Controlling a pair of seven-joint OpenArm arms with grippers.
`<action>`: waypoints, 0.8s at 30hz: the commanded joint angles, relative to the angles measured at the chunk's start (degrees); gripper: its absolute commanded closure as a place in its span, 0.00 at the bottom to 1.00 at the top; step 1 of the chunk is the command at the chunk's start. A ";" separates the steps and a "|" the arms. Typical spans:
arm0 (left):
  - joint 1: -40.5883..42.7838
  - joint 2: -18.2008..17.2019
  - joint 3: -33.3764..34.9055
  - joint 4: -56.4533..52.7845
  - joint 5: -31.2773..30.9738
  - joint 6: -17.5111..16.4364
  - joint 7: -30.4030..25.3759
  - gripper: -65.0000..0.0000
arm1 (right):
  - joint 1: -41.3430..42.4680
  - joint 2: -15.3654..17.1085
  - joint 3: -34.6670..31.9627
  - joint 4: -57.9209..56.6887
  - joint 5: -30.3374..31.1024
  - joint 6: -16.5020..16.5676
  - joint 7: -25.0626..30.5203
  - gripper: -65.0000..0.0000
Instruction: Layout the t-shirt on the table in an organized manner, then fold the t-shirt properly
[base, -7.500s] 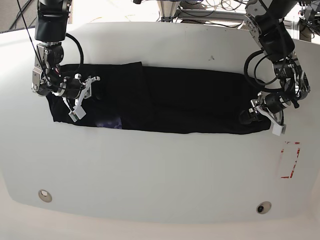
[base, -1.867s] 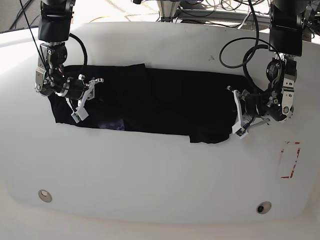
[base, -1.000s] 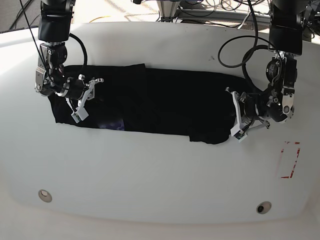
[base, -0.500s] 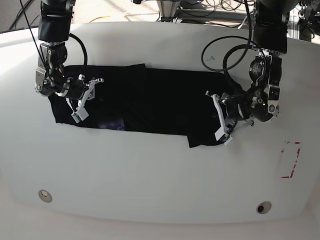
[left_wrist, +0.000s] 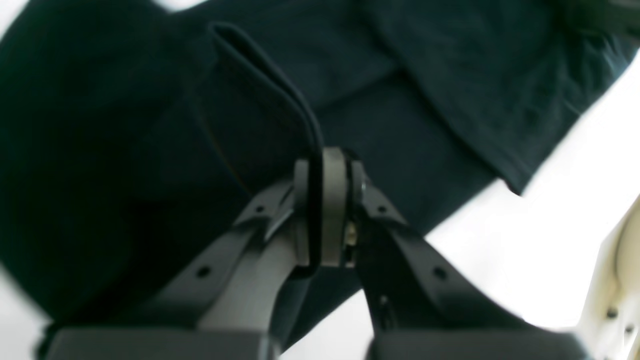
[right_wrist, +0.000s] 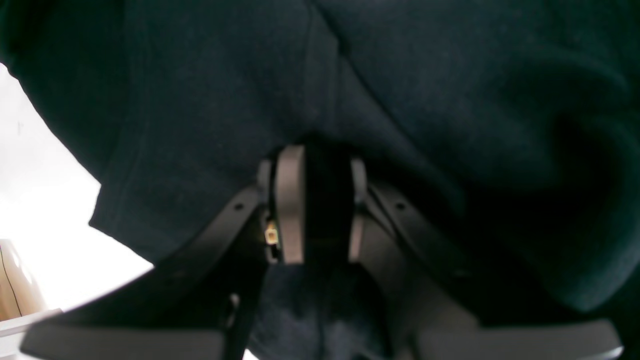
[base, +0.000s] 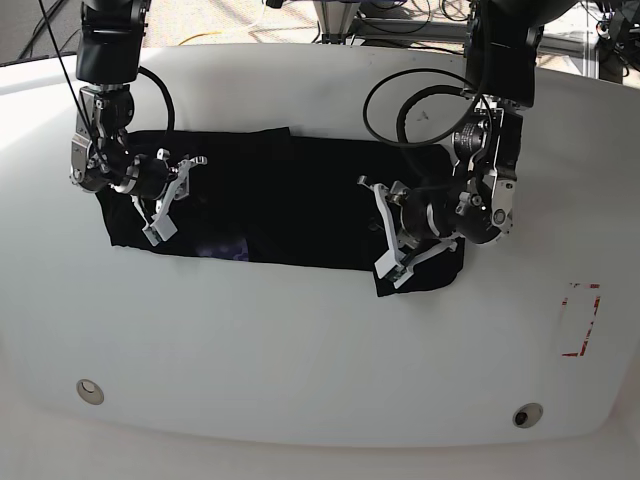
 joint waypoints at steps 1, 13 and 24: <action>-1.06 1.44 1.13 1.03 -0.19 -0.02 -1.05 0.98 | -0.65 0.02 -0.58 -0.65 -5.26 -1.41 -5.24 0.80; -1.15 5.40 3.59 0.94 3.68 -0.11 -1.05 0.98 | -0.47 0.02 -0.58 -0.65 -5.26 -1.41 -5.24 0.80; -0.71 3.64 3.76 1.20 3.41 -0.11 -0.78 0.89 | -0.39 0.02 -0.58 -0.65 -5.26 -1.41 -5.24 0.80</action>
